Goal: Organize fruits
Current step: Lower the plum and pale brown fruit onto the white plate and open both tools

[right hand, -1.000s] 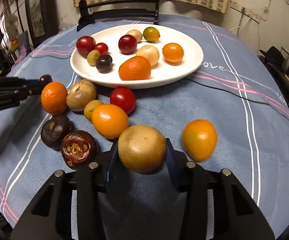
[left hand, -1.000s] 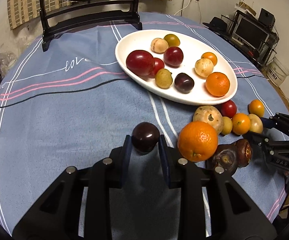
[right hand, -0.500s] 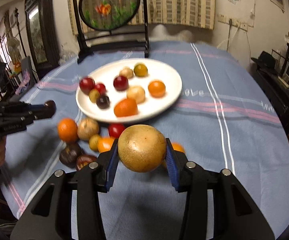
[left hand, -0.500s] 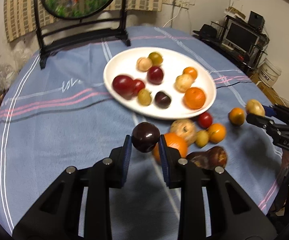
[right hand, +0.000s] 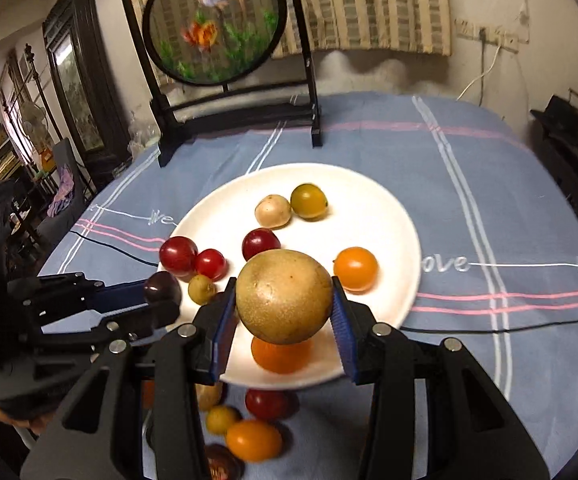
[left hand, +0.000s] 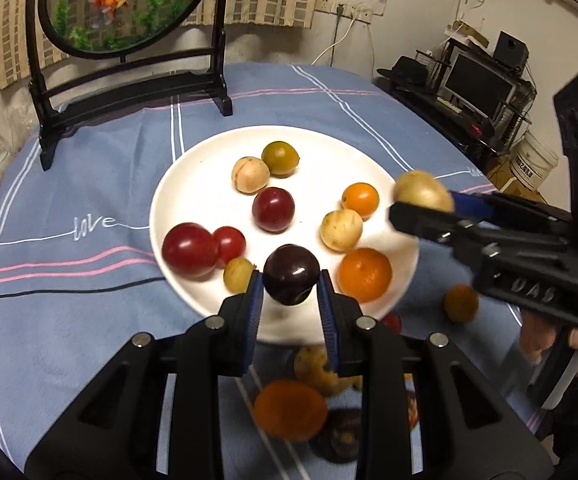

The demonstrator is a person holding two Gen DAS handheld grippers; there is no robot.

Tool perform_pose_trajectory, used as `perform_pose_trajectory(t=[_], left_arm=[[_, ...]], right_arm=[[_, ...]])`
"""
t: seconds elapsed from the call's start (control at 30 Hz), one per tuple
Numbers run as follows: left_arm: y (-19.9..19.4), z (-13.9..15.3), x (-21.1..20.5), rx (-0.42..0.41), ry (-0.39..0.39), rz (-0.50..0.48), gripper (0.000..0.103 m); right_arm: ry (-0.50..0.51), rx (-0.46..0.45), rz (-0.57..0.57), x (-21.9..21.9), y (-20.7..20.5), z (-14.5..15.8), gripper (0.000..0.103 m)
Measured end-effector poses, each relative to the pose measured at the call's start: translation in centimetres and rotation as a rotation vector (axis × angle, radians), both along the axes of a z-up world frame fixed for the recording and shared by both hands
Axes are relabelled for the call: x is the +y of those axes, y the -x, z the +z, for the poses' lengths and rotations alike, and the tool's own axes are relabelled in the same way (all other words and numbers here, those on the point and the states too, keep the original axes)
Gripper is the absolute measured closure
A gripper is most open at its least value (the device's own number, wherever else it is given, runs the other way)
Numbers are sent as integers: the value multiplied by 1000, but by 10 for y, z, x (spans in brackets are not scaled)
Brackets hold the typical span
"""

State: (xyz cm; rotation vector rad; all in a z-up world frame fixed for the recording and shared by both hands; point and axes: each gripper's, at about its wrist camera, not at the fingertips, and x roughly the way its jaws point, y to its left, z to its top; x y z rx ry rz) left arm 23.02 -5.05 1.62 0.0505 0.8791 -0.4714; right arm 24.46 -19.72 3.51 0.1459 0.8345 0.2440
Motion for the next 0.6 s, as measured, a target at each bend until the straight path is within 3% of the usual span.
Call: perform_pose_trajectory(t=[0.2,0.43,0.5,0.57,0.6], left_arm=[[-26,-15,-8,42,-17,20,75],[-41,-25,-18,59,-47,44,74],[-40,-22,-19,49,-48,56,67],[-36,-16,-16,22,-36,70,48],[-34,-12,-14,7,-37,76,46]], right_arm=[[6,90,-20,6,-34,-24,59],[-58,98,-36,6,-50,-31,54],[-104,99,-50,2,-51,-29,40],[-98,108,-55,2,-47,-28,40],[-73,114,-53,4,-46,-28,41]])
